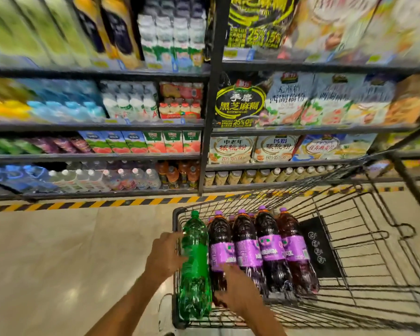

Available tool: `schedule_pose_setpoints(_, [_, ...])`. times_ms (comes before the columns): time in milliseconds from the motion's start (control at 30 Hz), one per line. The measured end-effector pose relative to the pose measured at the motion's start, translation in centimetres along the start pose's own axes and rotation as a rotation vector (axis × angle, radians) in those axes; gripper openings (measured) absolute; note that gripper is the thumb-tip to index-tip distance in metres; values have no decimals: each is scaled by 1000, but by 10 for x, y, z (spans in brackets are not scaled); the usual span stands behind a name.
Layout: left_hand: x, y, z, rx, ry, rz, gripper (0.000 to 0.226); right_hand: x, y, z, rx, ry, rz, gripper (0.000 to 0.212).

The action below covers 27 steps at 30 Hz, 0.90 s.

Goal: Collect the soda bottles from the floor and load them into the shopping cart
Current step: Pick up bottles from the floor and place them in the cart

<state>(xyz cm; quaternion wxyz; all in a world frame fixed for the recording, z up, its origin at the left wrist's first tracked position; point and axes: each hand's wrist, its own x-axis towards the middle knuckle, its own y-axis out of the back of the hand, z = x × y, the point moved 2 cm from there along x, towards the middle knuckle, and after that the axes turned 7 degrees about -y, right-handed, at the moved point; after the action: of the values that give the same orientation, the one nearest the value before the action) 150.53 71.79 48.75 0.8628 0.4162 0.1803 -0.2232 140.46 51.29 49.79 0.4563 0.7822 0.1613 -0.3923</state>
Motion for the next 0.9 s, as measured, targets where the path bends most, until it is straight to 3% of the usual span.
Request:
schedule_pose_setpoints(133, [-37, 39, 10, 65, 27, 60, 75, -10, 52, -9, -254, 103, -24, 70])
schedule_pose_setpoints(300, [-80, 66, 34, 163, 110, 194, 74, -14, 103, -50, -509, 337, 63, 60])
schedule_pose_setpoints(467, [-132, 68, 51, 87, 242, 298, 77, -36, 133, -91, -747, 567, 109, 62])
schedule_pose_setpoints(633, [-202, 63, 56, 105, 383, 417, 74, -63, 129, -129, -916, 727, 93, 61])
schedule_pose_setpoints(900, [-355, 32, 39, 188, 699, 538, 75, -150, 66, -174, -1151, 1005, 62, 78])
